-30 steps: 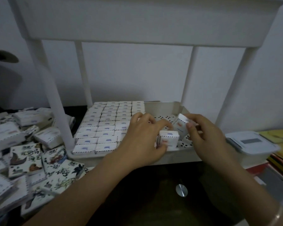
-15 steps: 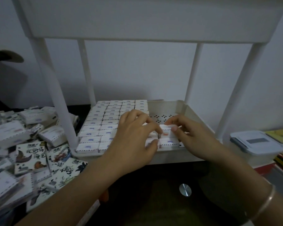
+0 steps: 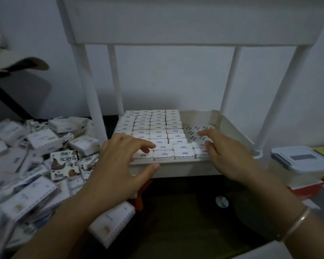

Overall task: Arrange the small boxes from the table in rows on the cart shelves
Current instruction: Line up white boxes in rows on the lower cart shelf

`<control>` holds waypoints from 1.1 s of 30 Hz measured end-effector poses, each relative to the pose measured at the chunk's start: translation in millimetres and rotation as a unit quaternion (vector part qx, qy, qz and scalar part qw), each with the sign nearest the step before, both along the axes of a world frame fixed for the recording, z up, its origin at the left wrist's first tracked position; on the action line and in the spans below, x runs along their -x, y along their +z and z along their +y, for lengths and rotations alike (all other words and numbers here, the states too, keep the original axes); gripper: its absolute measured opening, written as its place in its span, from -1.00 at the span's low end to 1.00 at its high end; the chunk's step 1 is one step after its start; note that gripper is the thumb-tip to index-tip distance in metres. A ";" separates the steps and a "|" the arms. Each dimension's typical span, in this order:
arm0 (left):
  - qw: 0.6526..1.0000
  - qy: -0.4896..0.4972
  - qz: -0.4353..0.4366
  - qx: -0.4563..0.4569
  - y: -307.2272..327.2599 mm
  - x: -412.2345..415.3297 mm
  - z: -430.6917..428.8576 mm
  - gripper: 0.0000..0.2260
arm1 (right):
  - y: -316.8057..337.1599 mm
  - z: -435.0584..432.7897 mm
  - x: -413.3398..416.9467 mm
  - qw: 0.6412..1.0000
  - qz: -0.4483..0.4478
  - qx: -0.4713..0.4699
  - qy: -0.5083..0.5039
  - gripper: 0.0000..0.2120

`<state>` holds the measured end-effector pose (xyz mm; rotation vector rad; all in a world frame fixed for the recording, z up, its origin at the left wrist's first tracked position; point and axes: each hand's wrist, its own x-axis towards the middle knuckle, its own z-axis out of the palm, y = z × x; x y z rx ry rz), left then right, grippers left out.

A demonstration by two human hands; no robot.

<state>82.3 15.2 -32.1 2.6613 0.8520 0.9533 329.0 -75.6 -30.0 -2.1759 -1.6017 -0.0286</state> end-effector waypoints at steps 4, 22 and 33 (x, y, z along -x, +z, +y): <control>0.999 0.036 -0.033 -0.016 1.6 25.8 -4.6 -0.65 | 4.0 -9.0 33.3 0.994 -0.023 -0.105 0.002 -0.65; 0.919 0.384 0.034 -0.081 -44.3 160.2 -29.4 -0.58 | -36.4 -16.2 202.4 0.995 0.015 0.061 0.071 -0.36; 0.938 0.342 -0.001 -0.061 -44.1 156.1 -30.4 -0.57 | -15.9 -13.5 196.0 0.987 -0.059 0.137 0.055 -0.34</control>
